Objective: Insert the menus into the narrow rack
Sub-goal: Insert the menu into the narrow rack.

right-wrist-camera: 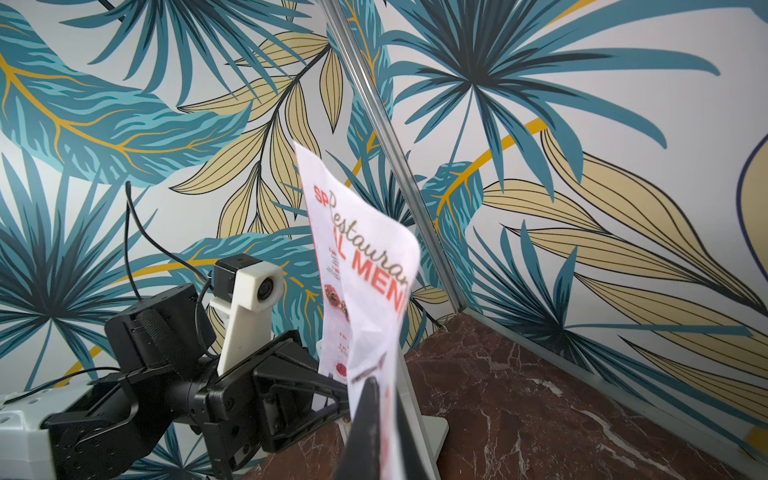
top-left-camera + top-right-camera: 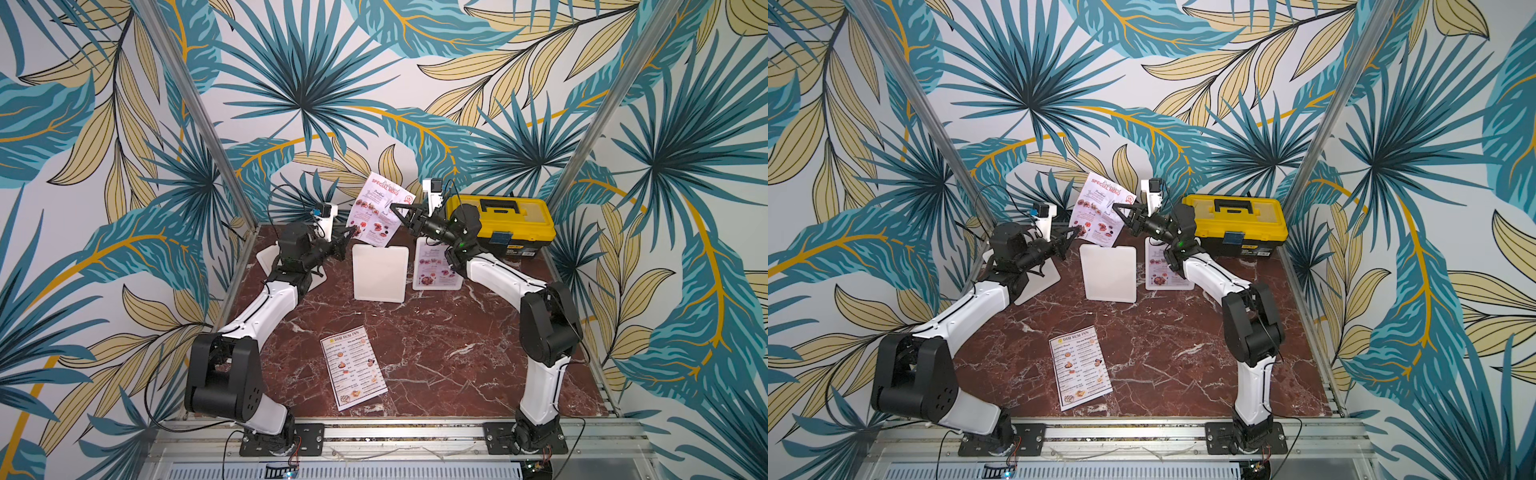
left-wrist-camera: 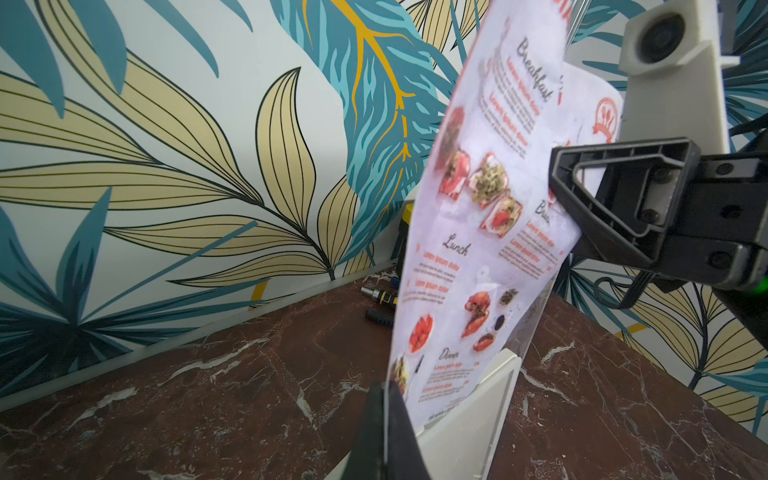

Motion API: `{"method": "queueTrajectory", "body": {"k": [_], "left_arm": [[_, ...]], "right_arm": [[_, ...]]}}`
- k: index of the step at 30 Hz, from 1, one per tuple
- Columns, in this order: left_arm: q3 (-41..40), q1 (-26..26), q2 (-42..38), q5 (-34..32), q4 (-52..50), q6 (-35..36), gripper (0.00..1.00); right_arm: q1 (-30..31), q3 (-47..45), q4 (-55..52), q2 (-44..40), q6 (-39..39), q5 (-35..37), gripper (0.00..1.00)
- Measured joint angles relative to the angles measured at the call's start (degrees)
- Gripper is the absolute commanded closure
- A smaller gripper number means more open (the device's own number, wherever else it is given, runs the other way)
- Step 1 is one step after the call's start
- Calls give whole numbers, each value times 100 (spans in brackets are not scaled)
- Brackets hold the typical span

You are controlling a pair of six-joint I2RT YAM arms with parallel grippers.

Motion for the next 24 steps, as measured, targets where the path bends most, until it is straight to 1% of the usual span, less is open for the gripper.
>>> {"method": "queueTrajectory", "body": {"k": [24], "left_arm": [[0,44,2,-142,-4,-48,100]], "right_arm": [[149,-26,-577,-35,-225,348,100]]}}
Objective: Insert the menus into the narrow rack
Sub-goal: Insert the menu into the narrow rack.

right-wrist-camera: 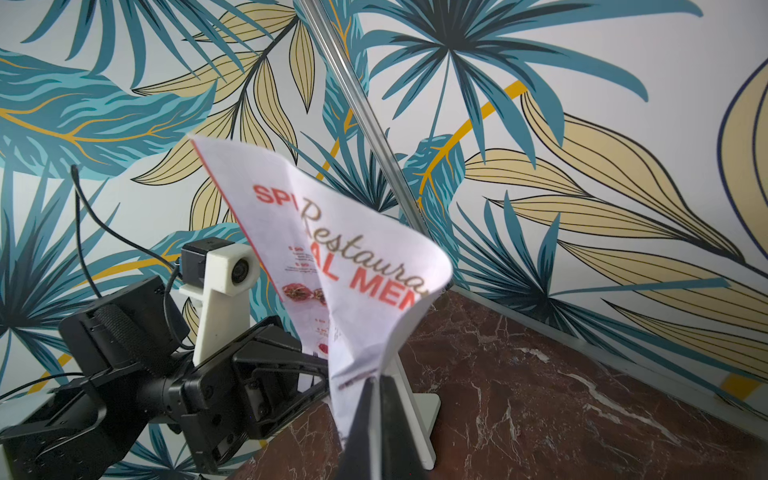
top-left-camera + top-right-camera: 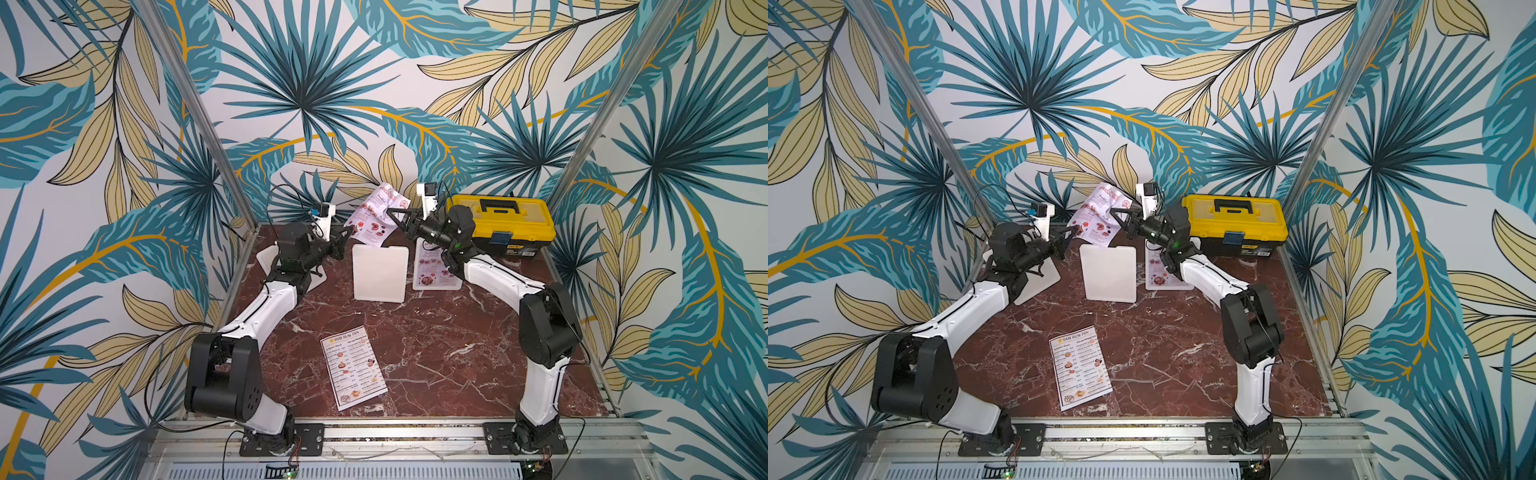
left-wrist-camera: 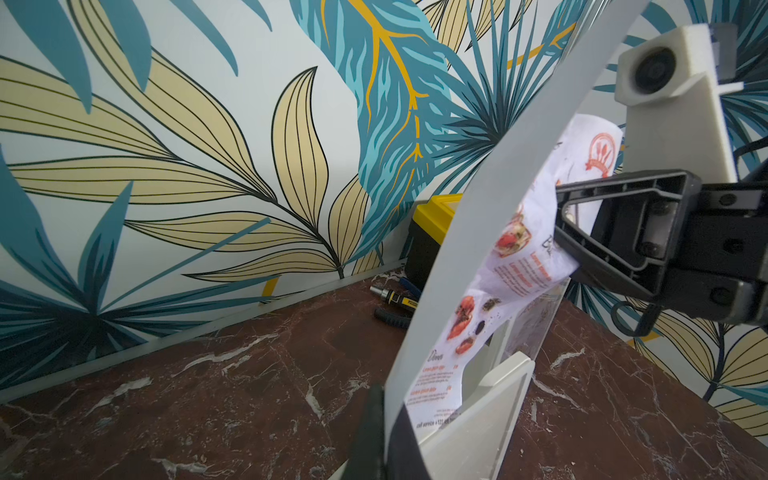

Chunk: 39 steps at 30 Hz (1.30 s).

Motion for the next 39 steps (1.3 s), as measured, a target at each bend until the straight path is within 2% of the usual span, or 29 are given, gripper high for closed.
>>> {"method": "queueTrajectory", "body": {"k": [21,35,39], "left_arm": [[0,-2,197,-227,0,-35,100],[-149,-2,133,-389,20,-50,100],[-234,0,105,-389,22,-109,88]], "right_arm": [[177,2,-1158,-308,-247,695,100],[308,286,-1534,-334,-424,780,100],[328,289,-1639,-334,-525,782,100]]}}
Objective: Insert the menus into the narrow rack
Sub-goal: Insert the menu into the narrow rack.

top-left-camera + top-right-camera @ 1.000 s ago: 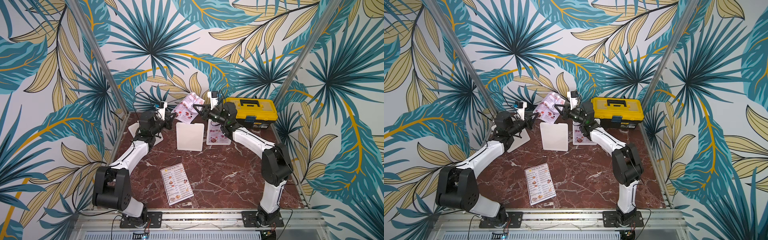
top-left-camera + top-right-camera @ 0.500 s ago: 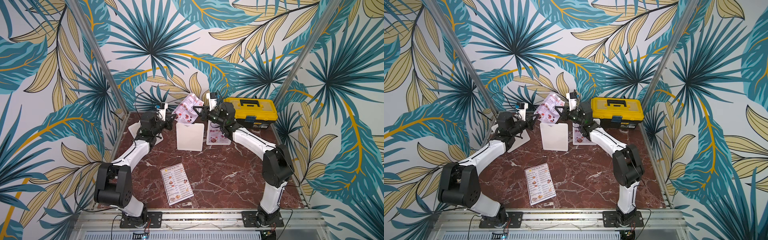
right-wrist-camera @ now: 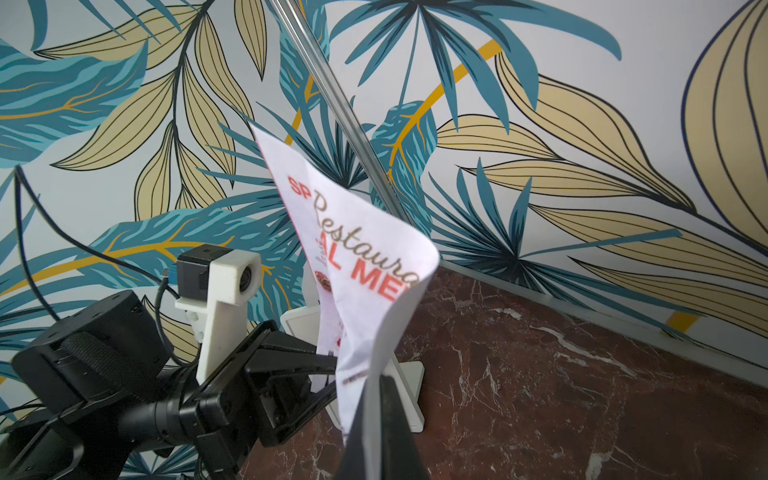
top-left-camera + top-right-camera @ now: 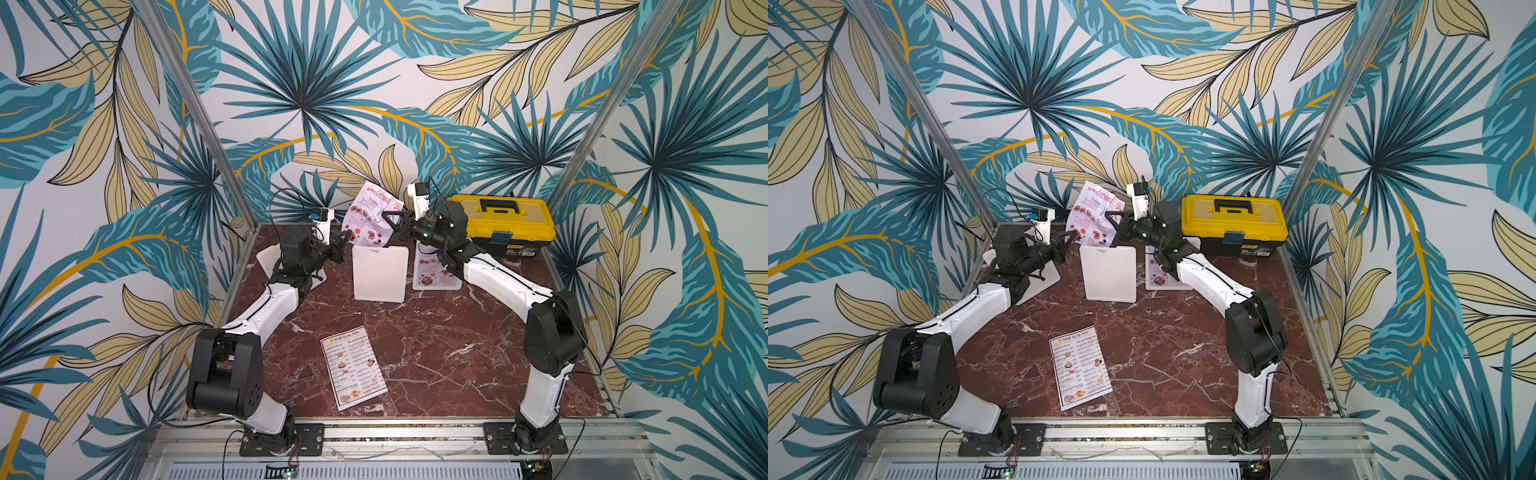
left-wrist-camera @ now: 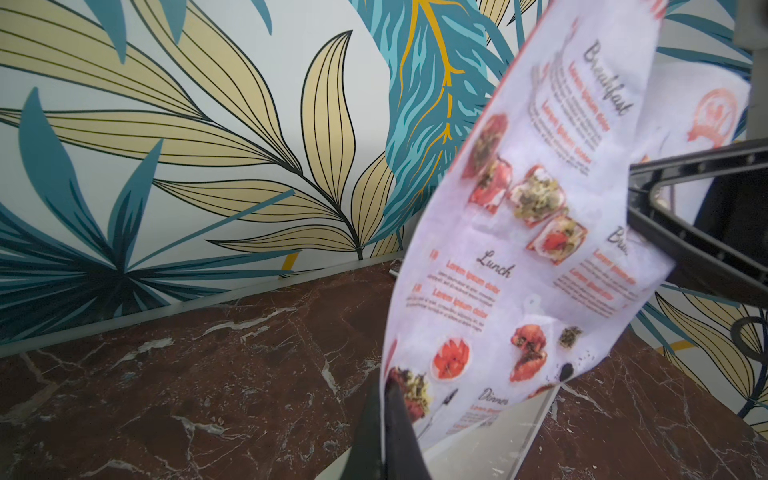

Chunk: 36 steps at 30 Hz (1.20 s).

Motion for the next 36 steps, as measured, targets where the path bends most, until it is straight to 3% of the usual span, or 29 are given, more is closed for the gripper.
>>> {"method": "queueTrajectory", "body": {"k": [7,11,36], "left_arm": [[-50,22,0,15,-2,-101,59],[-101,24,-7,24,7,-138,51],[-898,24,-916,109,2,-334,48]], "right_arm": [[-11,-24,-153,0,-151,55,100],[-17,-24,-297,0,-291,107,100],[-516,345,-1886,-184,-1115,-361,100]]}}
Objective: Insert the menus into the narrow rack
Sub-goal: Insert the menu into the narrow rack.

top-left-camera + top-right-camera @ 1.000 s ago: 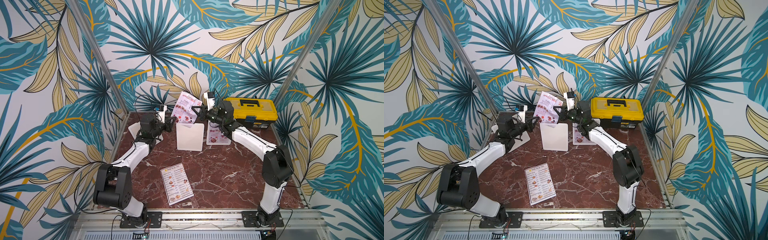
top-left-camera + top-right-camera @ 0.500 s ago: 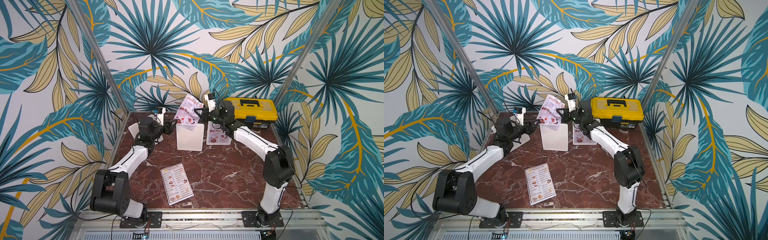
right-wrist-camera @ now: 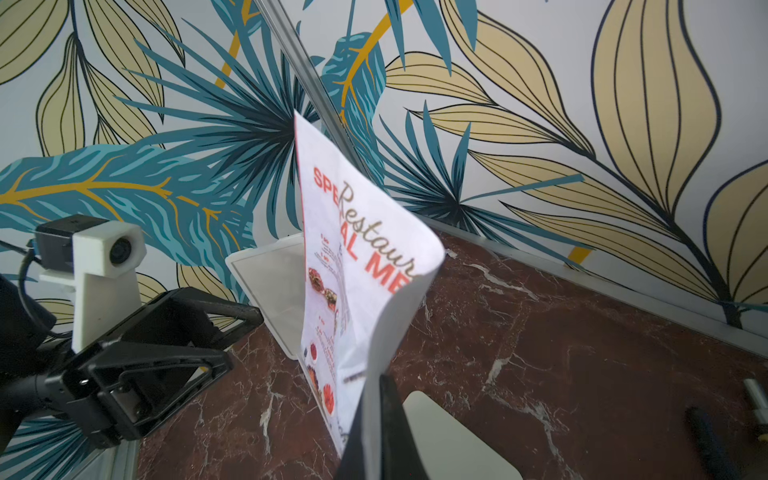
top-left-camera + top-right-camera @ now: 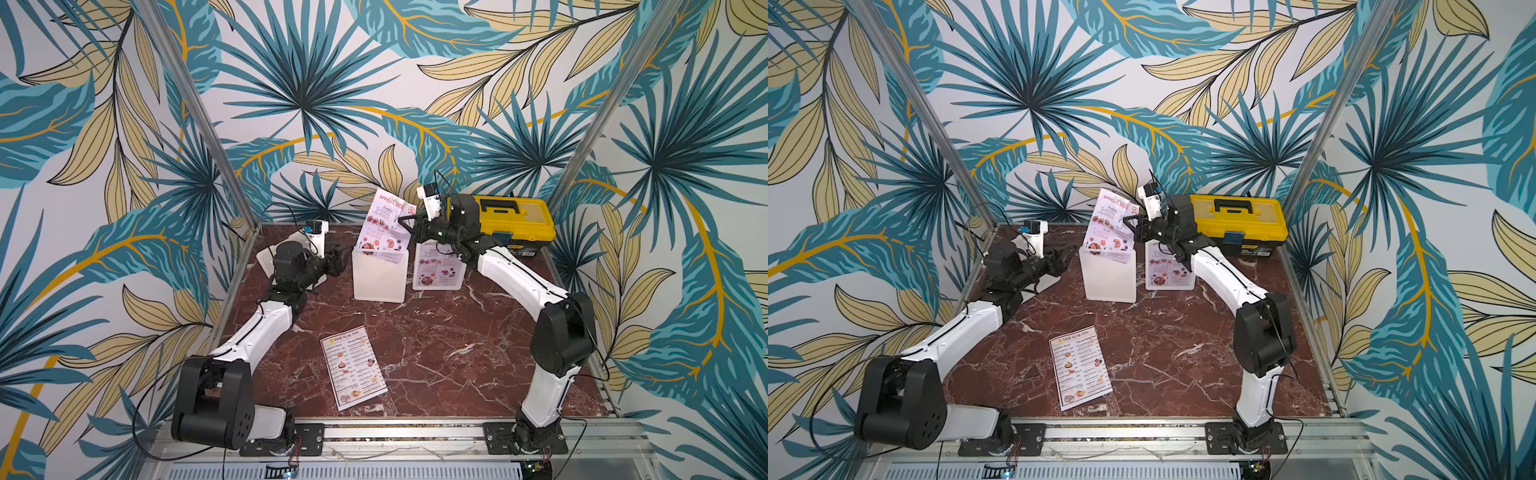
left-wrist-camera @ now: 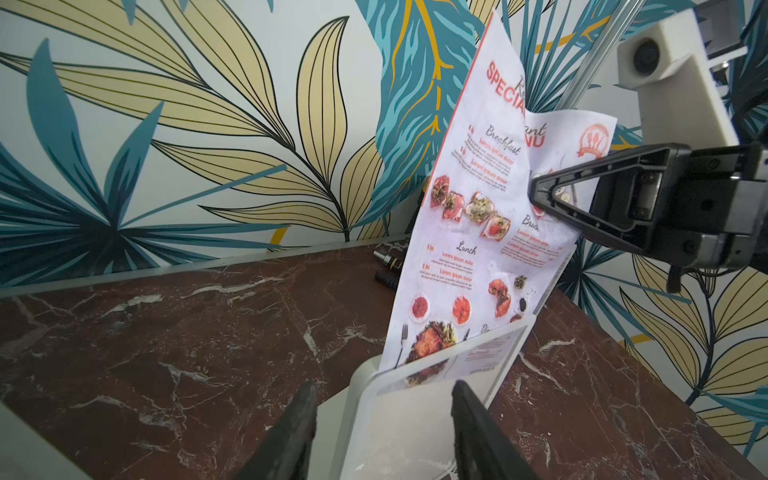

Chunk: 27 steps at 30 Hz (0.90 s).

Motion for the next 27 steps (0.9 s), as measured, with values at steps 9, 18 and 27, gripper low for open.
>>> {"method": "queueTrajectory", "body": {"k": [9,18,27], "left_arm": [[-4,0,-20,103,0,-28,48],[-299,0,-61,289,7,22,48],[-1303,0,-549,-2,133,46,46]], "right_arm": [[2,501,-654,11,-339,-214,100],[7,542,-686,46,-422,-450,100],[46,-15,-179,83,-236,-496,100]]}}
